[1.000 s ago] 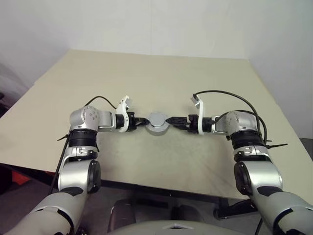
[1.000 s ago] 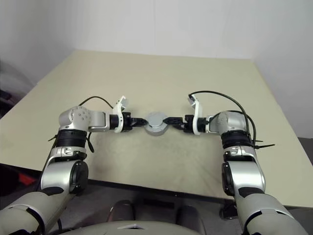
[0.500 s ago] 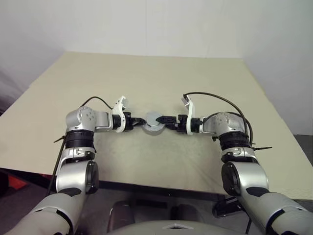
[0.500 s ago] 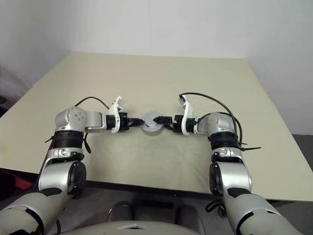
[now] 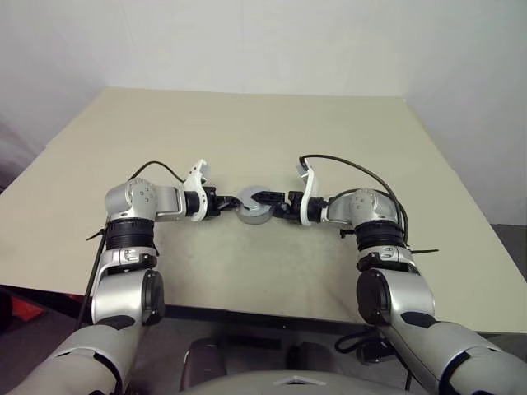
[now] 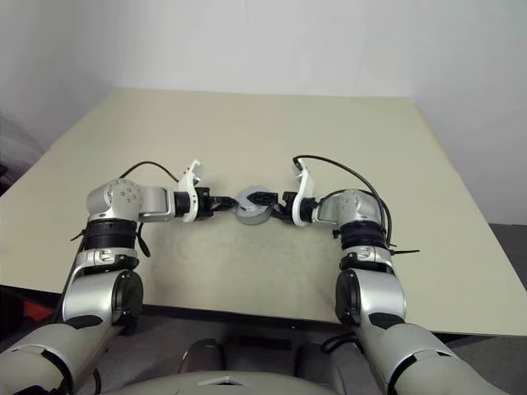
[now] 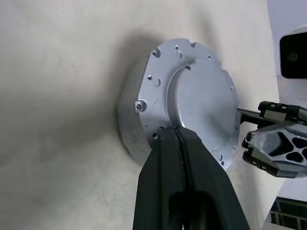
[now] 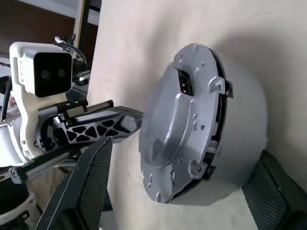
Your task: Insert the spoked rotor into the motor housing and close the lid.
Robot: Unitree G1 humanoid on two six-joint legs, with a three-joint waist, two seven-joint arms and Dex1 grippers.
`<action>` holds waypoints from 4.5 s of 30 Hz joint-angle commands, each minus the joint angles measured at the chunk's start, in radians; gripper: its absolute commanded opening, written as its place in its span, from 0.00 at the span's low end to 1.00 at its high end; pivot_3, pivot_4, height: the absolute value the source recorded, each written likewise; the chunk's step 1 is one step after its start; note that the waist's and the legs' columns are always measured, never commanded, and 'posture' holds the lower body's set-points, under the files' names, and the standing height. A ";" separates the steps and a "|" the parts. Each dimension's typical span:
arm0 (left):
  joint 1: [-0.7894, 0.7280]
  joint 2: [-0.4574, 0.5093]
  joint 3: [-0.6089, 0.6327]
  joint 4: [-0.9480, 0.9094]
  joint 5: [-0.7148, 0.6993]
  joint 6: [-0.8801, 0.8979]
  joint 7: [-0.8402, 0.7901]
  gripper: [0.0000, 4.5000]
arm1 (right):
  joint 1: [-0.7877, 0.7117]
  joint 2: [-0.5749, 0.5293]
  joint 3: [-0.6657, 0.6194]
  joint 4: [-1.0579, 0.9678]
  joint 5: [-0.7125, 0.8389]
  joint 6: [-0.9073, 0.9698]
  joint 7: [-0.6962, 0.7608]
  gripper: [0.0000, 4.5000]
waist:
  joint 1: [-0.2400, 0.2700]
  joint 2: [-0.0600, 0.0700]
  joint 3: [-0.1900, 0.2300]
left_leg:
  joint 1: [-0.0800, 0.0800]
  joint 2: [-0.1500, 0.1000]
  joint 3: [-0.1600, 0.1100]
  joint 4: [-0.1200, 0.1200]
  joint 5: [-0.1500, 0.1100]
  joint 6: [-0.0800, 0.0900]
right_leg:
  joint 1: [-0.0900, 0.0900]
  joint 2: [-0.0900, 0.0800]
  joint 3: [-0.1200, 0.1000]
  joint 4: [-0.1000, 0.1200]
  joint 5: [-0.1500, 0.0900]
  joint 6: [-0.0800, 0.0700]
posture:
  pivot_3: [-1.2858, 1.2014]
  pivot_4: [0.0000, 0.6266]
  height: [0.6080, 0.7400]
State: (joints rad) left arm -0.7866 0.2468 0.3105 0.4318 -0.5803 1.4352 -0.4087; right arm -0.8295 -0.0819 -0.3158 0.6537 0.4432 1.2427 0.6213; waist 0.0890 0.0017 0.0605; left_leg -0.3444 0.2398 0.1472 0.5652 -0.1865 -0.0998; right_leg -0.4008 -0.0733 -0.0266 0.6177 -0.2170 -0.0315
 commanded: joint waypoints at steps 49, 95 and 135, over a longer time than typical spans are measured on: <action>0.080 -0.029 0.223 -0.199 -0.154 -0.205 -0.016 0.00 | -0.212 0.101 -0.332 0.302 0.210 -0.234 -0.309 0.46 | 0.007 0.001 0.002 | -0.009 0.001 0.000 -0.003 0.002 0.001 | -0.009 0.000 -0.004 -0.010 0.006 -0.002 | 0.52 0.00 1.00; 0.257 -0.025 0.314 -0.267 -1.022 -0.146 0.388 0.99 | -0.235 0.140 -0.302 0.036 0.482 0.023 -0.356 0.46 | 0.017 0.000 0.002 | -0.023 0.002 -0.001 0.013 0.003 0.000 | -0.020 0.000 -0.002 0.004 0.011 0.005 | 0.52 0.00 1.00; 0.246 0.007 0.175 -0.216 -0.955 -0.368 0.362 0.50 | -0.228 0.135 -0.231 0.042 0.426 -0.082 -0.350 0.54 | 0.020 0.000 0.002 | -0.022 0.002 -0.001 0.015 0.003 -0.001 | -0.020 0.000 -0.002 0.006 0.011 0.006 | 0.52 0.00 1.00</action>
State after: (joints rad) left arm -0.5154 0.2368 0.4940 0.2430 -1.5333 1.0687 -0.0405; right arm -1.0384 0.0529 -0.5622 0.7434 0.8629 1.1814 0.2678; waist 0.1085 0.0013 0.0624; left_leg -0.3669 0.2414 0.1457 0.5803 -0.1835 -0.1006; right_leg -0.4208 -0.0738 -0.0286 0.6236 -0.2059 -0.0254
